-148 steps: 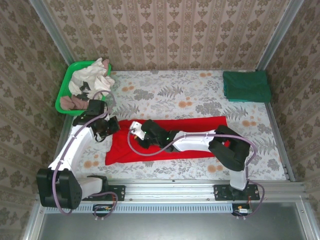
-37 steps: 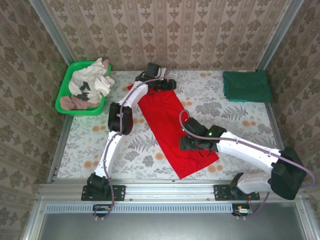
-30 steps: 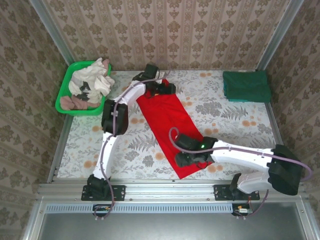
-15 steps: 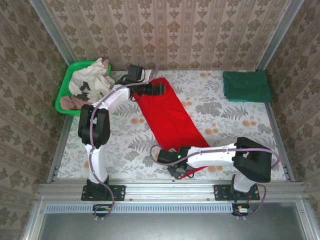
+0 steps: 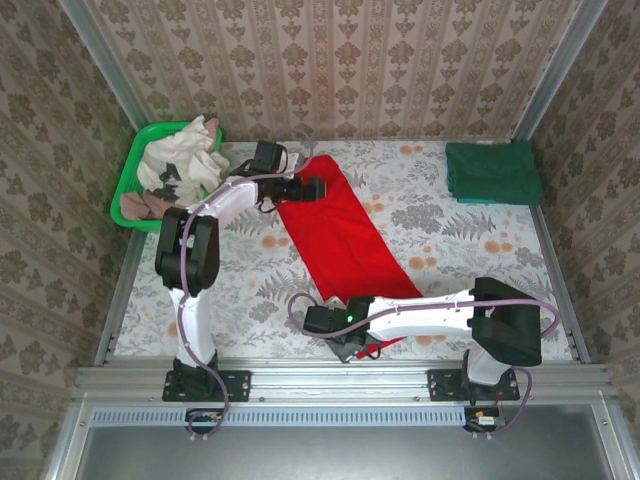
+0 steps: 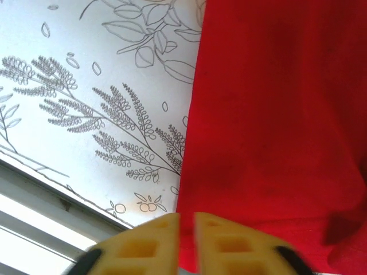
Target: Fold and stack the t-shirts
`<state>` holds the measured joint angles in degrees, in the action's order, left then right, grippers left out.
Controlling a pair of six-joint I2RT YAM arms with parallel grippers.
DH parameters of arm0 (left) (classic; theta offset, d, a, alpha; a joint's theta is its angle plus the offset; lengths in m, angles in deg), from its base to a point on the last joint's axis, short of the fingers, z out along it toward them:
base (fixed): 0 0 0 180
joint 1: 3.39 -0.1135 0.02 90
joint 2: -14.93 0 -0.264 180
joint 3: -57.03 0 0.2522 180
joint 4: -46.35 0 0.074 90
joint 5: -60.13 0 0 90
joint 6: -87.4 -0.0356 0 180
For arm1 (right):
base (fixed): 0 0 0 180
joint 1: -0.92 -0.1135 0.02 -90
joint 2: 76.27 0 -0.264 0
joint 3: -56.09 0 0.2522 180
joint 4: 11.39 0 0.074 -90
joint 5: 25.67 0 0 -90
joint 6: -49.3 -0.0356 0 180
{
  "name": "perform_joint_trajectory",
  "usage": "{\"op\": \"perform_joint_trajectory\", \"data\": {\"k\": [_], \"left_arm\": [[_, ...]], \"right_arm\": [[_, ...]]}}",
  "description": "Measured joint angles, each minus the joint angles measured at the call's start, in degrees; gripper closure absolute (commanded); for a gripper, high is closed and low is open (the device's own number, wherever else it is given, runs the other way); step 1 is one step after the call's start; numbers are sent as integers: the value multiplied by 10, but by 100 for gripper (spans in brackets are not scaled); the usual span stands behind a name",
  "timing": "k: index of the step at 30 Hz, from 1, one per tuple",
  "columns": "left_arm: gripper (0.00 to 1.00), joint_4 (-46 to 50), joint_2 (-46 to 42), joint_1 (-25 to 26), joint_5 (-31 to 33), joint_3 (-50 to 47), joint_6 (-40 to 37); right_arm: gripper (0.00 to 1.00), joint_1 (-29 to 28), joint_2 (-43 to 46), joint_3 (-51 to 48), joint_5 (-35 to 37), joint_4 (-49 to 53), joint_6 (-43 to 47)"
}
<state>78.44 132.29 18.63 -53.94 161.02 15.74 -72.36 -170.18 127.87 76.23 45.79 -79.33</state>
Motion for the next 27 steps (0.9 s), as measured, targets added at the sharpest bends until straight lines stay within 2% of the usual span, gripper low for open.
{"op": "perform_joint_trajectory", "data": {"k": [3, 8, 20, 27], "left_arm": [[0, 0, 0, 0, 0, 0, 0], [0, 0, 0, -5, -2, 0, 0], [0, 0, 0, -20, -2, -2, 0], [0, 0, 0, -22, -2, -2, 0]], "right_arm": [[61, 2, 0, -7, 9, 5, -5], [61, 13, -15, -22, 10, 3, -4], [97, 14, -30, -24, 6, -5, -6], [98, 2, 0, -11, 4, 10, -10]]}}
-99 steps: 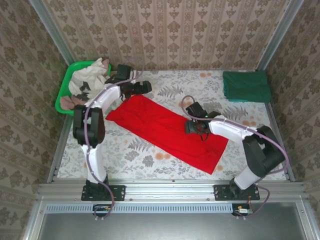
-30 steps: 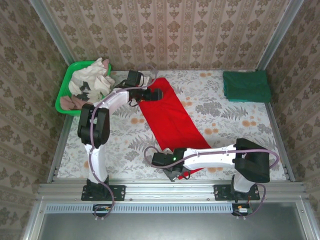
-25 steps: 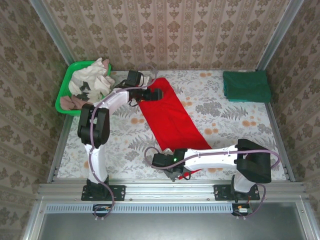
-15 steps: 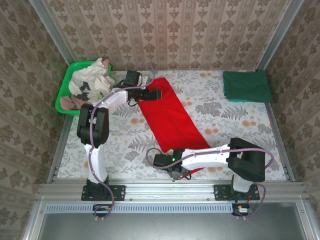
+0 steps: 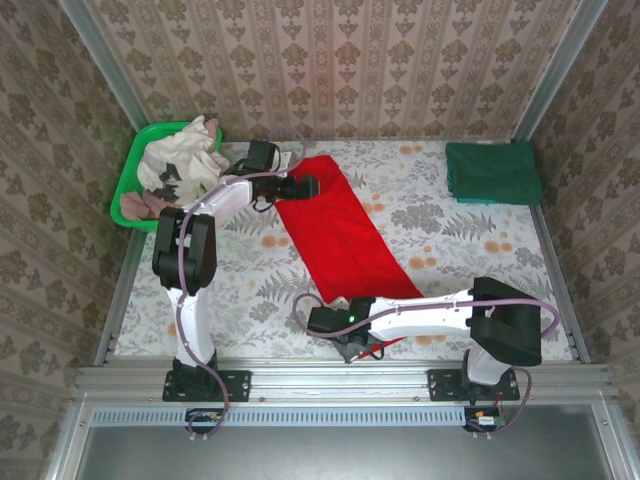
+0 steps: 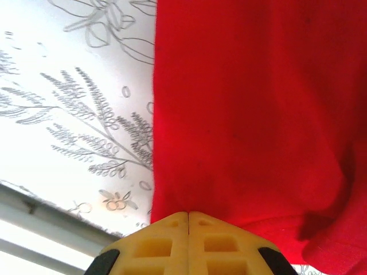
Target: Fold and stack the t-shirts
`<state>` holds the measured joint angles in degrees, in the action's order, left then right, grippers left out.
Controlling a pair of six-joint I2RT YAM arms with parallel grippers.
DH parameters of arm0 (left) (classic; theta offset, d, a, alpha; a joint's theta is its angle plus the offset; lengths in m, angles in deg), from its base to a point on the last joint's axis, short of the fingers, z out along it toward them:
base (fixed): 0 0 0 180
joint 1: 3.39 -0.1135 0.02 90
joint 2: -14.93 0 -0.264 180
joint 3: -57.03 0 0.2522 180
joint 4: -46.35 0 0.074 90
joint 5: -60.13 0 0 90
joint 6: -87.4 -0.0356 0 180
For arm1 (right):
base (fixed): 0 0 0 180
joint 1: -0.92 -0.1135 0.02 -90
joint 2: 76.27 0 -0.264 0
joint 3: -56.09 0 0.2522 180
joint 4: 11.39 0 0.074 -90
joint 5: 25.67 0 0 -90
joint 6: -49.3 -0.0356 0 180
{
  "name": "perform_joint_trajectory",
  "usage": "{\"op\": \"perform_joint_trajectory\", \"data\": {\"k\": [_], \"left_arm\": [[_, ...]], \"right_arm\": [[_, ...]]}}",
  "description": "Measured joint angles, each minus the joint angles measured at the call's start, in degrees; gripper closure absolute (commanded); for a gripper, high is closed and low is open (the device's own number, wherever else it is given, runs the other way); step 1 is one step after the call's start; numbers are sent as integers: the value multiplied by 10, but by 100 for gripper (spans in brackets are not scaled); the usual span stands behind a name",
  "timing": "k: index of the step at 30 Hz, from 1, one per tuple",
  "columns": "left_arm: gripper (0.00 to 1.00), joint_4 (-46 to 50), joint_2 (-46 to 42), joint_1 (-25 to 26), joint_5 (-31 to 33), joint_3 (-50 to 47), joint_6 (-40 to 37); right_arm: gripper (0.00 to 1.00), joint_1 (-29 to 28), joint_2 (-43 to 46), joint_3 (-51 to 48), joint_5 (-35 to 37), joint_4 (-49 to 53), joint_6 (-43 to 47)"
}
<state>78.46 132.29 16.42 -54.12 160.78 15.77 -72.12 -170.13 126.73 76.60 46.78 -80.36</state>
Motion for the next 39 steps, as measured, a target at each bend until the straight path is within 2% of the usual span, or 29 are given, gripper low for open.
{"op": "perform_joint_trajectory", "data": {"k": [2, 7, 9, 11, 12, 14, 19, 23, 27, 34, 39], "left_arm": [[0, 0, 0, 0, 0, 0, 0], [0, 0, 0, 0, -1, 0, 0], [0, 0, 0, 0, -3, 0, 0], [0, 0, 0, 0, -5, 0, 0], [0, 0, 0, 0, -6, 0, 0], [0, 0, 0, -1, -7, 0, 0], [0, 0, 0, -1, -10, 0, 0], [0, 0, 0, -1, -11, 0, 0], [0, 0, 0, -1, -11, 0, 0], [0, 1, 1, -2, -11, 0, 0], [0, 3, 6, -4, -11, 0, 0]], "right_arm": [[100, -8, 0, 12, 0, 3, -1], [98, -26, -8, 28, -9, 1, -7], [91, -29, -20, 32, -9, 2, -8], [70, -30, -30, 36, -9, 5, -13], [66, -30, -32, 36, -9, 9, -13], [65, -30, -30, 40, -5, 18, -9], [65, -16, 30, 41, 4, 25, -8], [65, 27, 83, 15, 15, 23, -8], [65, 57, 60, -25, 24, 27, -7], [67, 66, 34, -47, 27, 39, -6], [89, 71, 30, -50, 31, 40, 3]]}}
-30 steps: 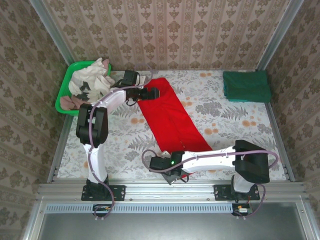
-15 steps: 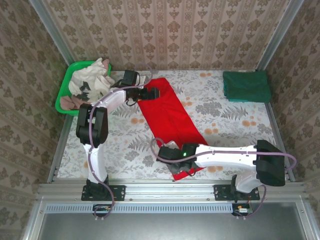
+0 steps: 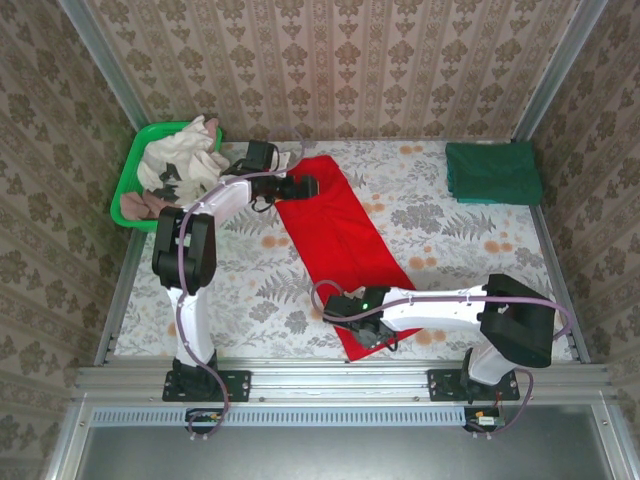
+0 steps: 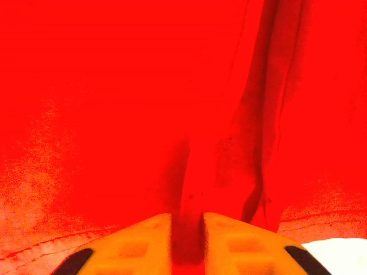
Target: Fold and stack the t-shirts
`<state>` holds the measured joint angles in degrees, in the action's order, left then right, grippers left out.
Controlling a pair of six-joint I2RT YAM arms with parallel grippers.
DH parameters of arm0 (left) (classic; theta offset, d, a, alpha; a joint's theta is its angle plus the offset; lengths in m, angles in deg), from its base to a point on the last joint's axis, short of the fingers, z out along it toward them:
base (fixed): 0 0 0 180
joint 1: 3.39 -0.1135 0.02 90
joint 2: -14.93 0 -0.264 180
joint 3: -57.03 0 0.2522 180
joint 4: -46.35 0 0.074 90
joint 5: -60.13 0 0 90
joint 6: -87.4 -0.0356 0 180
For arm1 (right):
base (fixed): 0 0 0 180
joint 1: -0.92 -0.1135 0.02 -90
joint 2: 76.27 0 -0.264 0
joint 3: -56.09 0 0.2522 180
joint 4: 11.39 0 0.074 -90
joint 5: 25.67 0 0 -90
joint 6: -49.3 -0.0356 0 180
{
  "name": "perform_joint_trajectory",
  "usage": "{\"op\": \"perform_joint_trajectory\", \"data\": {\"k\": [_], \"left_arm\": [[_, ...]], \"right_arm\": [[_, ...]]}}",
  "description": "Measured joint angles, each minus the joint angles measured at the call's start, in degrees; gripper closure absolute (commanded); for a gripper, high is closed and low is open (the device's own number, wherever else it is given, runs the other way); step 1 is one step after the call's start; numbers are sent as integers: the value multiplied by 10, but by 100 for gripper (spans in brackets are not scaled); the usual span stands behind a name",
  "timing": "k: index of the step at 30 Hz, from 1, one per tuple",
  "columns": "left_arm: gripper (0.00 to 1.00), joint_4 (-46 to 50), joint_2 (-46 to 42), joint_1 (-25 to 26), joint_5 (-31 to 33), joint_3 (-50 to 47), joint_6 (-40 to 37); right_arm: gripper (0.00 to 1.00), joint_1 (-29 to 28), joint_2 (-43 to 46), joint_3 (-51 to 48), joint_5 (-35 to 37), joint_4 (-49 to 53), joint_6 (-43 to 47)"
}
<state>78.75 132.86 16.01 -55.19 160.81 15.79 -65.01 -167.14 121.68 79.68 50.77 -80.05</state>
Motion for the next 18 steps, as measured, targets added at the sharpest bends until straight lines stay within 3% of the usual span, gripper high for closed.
{"op": "perform_joint_trajectory", "data": {"k": [3, 8, 10, 11, 12, 18], "left_arm": [[0, 2, 3, 0, 0, 0, 0], [0, 6, 4, 0, 0, 1, 0], [0, 14, 5, 0, 0, 5, -1], [0, 18, 5, 0, 0, 7, -2], [0, 24, 6, 0, 0, 11, -3], [0, 28, 5, 0, 0, 20, -7]], "right_arm": [[99, 3, -8, 0, 8, 5, 2], [100, 4, -3, 3, 26, 46, 1], [90, 4, 5, 6, 28, 55, 1], [73, 4, 10, 6, 28, 56, 0], [66, 6, 15, 5, 27, 56, 1], [57, 22, 7, -13, 22, 45, 2]]}}
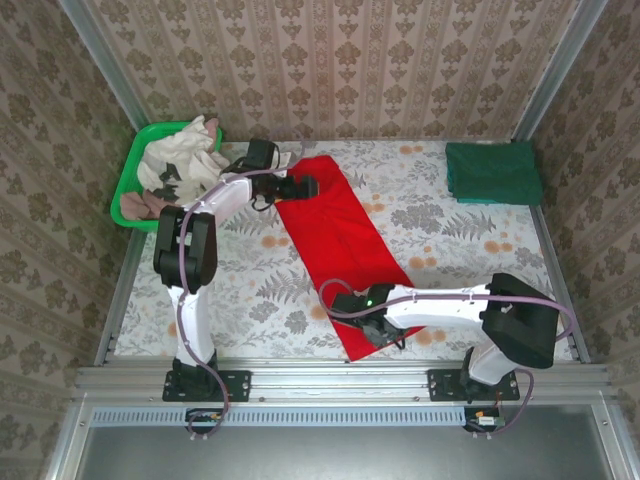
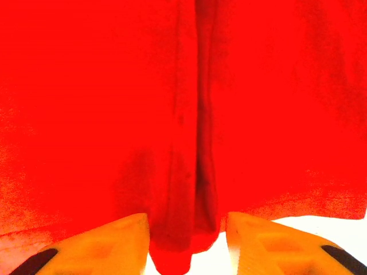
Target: Fold and stack the t-shirts
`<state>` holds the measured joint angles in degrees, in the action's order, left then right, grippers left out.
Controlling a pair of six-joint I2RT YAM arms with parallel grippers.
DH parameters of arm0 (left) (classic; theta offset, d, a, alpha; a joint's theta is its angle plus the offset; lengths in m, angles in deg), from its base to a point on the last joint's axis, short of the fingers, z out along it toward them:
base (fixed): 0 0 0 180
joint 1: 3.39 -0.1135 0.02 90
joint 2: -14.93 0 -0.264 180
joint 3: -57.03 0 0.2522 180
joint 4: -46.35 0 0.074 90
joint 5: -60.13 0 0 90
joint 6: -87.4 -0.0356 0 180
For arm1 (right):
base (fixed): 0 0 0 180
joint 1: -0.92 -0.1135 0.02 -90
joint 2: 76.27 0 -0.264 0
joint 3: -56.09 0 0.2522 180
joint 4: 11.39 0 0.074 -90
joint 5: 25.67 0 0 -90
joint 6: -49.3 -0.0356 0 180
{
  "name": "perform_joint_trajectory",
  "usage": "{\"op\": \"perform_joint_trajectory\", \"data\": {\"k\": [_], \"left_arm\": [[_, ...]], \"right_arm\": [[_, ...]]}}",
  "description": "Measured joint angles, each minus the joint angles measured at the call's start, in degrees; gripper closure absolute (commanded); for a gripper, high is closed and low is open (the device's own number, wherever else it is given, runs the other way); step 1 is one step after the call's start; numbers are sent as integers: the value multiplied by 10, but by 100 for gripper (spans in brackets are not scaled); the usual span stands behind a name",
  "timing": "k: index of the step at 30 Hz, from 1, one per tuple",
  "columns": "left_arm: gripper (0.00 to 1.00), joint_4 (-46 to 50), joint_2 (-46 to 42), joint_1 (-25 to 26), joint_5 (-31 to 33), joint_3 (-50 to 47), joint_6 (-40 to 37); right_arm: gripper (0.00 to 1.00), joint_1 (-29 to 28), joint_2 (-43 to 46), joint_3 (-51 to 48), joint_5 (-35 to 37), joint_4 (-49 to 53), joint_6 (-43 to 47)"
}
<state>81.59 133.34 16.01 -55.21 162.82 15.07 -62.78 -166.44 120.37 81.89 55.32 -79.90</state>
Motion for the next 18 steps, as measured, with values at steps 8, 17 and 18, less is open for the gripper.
{"op": "perform_joint_trajectory", "data": {"k": [8, 17, 18], "left_arm": [[0, 6, -99, 0, 14, -52, -2], [10, -91, -265, 68, 94, -264, 47], [13, -101, -232, 79, 96, -257, 54]], "right_arm": [[45, 59, 37, 16, 36, 31, 31], [44, 232, 64, -7, -34, -120, 106], [45, 243, 48, -7, -42, -139, 108]]}}
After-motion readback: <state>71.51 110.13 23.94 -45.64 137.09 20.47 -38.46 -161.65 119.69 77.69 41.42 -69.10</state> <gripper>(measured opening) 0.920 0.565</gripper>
